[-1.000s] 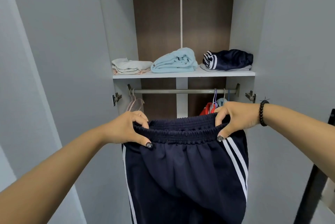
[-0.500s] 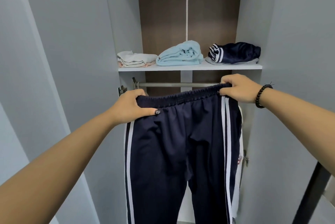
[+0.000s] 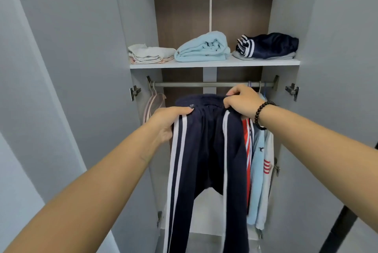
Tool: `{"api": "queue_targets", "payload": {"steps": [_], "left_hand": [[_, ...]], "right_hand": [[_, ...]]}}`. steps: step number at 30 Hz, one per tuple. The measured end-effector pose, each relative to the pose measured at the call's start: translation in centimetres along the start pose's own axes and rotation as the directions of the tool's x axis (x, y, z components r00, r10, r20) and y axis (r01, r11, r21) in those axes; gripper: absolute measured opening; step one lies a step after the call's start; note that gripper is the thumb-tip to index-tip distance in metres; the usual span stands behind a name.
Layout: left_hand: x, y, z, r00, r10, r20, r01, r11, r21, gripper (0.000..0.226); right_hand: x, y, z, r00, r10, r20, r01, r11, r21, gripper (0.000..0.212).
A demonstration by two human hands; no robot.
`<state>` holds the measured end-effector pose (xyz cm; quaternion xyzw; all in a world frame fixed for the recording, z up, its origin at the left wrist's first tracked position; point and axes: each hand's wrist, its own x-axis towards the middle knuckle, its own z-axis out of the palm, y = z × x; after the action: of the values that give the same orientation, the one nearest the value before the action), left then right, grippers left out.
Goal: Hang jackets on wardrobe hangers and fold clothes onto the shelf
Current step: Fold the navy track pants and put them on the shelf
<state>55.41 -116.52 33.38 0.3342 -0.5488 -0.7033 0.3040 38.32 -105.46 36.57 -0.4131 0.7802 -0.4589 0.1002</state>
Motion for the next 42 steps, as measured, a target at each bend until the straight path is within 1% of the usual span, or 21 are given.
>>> {"api": "queue_targets", "payload": {"steps": [3, 6, 7, 9, 10, 11, 14, 16, 19, 21, 23, 25, 27, 29, 31, 33, 34, 37, 38, 41, 42], "left_hand": [[-0.2, -0.2, 1.5, 0.989, 0.144, 0.042, -0.146, 0.988, 0.045, 0.023], [-0.8, -0.1, 2.6, 0.957, 0.276, 0.090, -0.286, 0.951, 0.120, 0.019], [-1.0, 0.0, 2.8, 0.948, 0.297, 0.110, -0.307, 0.947, 0.089, 0.018], [-1.7, 0.7, 2.8, 0.944, 0.274, 0.183, -0.268, 0.962, -0.060, 0.026], [-2.1, 1.1, 2.7, 0.937, 0.256, 0.238, -0.233, 0.965, -0.122, 0.033], [-2.3, 1.3, 2.5, 0.924, 0.262, 0.279, -0.234, 0.963, -0.131, 0.040], [-2.5, 1.0, 2.2, 0.894, 0.364, 0.261, -0.393, 0.917, 0.069, 0.059], [-2.7, 0.6, 2.2, 0.897, 0.381, 0.224, -0.413, 0.902, 0.121, 0.054], [-3.1, 0.3, 1.7, 0.902, 0.369, 0.223, -0.395, 0.915, 0.084, 0.040], [-3.5, 0.1, 1.3, 0.896, 0.372, 0.243, -0.401, 0.913, 0.079, 0.040], [-3.9, 0.1, 1.0, 0.885, 0.389, 0.256, -0.414, 0.909, 0.050, 0.041], [-4.4, 0.4, 0.7, 0.872, 0.417, 0.256, -0.430, 0.903, -0.004, 0.043], [-4.8, 0.9, 0.3, 0.854, 0.459, 0.244, -0.456, 0.887, -0.071, 0.047], [-5.2, 1.4, -0.2, 0.846, 0.486, 0.221, -0.474, 0.874, -0.106, 0.052], [-5.4, 1.7, -0.7, 0.840, 0.506, 0.196, -0.491, 0.863, -0.119, 0.053], [-5.6, 2.0, -1.2, 0.838, 0.520, 0.165, -0.500, 0.853, -0.149, 0.048], [-5.7, 2.0, -1.4, 0.835, 0.530, 0.149, -0.507, 0.846, -0.165, 0.044], [-6.0, 1.4, -2.4, 0.847, 0.522, 0.100, -0.502, 0.847, -0.172, 0.037], [-6.1, 0.6, -2.7, 0.864, 0.495, 0.094, -0.478, 0.864, -0.161, 0.041], [-6.3, -2.9, -3.5, 0.921, 0.359, 0.150, -0.348, 0.933, -0.095, 0.074], [-6.4, -4.3, -3.6, 0.933, 0.309, 0.184, -0.301, 0.951, -0.070, 0.075]], "right_hand": [[-1.1, -1.3, 0.6, 0.997, -0.020, 0.076, 0.003, 0.976, 0.217, 0.027], [-2.1, -3.1, 0.8, 0.983, -0.089, 0.159, 0.028, 0.936, 0.350, 0.032], [-2.3, -3.5, 0.8, 0.975, -0.102, 0.199, 0.015, 0.918, 0.397, 0.032], [-2.5, -3.9, 0.2, 0.952, -0.157, 0.262, 0.024, 0.894, 0.448, 0.039], [-2.5, -3.8, -0.1, 0.941, -0.202, 0.272, 0.066, 0.897, 0.437, 0.045], [-2.5, -3.5, -0.4, 0.931, -0.246, 0.269, 0.124, 0.908, 0.401, 0.050], [-2.4, -2.9, -1.1, 0.910, -0.361, 0.203, 0.349, 0.933, 0.090, 0.057], [-2.5, -2.6, -1.4, 0.884, -0.426, 0.191, 0.446, 0.892, -0.073, 0.054], [-2.5, -2.2, -2.2, 0.801, -0.555, 0.225, 0.597, 0.770, -0.225, 0.044], [-2.2, -1.6, -2.6, 0.779, -0.571, 0.261, 0.626, 0.738, -0.253, 0.045], [-1.9, -1.2, -2.6, 0.783, -0.555, 0.282, 0.619, 0.743, -0.256, 0.059], [-1.8, -1.1, -2.5, 0.819, -0.509, 0.266, 0.552, 0.824, -0.124, 0.080], [-1.6, -0.7, -2.4, 0.842, -0.444, 0.308, 0.436, 0.895, 0.096, 0.092], [-1.3, -0.1, -2.2, 0.836, -0.417, 0.356, 0.308, 0.894, 0.325, 0.089], [-1.3, 0.1, -1.7, 0.847, -0.420, 0.326, 0.255, 0.859, 0.445, 0.073], [-1.8, -0.7, -1.3, 0.864, -0.449, 0.228, 0.315, 0.835, 0.451, 0.045], [-1.9, -1.1, -1.0, 0.867, -0.465, 0.180, 0.349, 0.824, 0.447, 0.035], [-2.0, -2.6, -0.3, 0.860, -0.503, 0.086, 0.411, 0.783, 0.466, 0.026], [-2.1, -3.1, -0.2, 0.857, -0.511, 0.061, 0.428, 0.774, 0.466, 0.025], [-2.1, -4.2, 0.2, 0.847, -0.530, -0.050, 0.499, 0.757, 0.422, 0.023], [-2.0, -4.5, 0.2, 0.841, -0.535, -0.085, 0.519, 0.752, 0.406, 0.024]]}}
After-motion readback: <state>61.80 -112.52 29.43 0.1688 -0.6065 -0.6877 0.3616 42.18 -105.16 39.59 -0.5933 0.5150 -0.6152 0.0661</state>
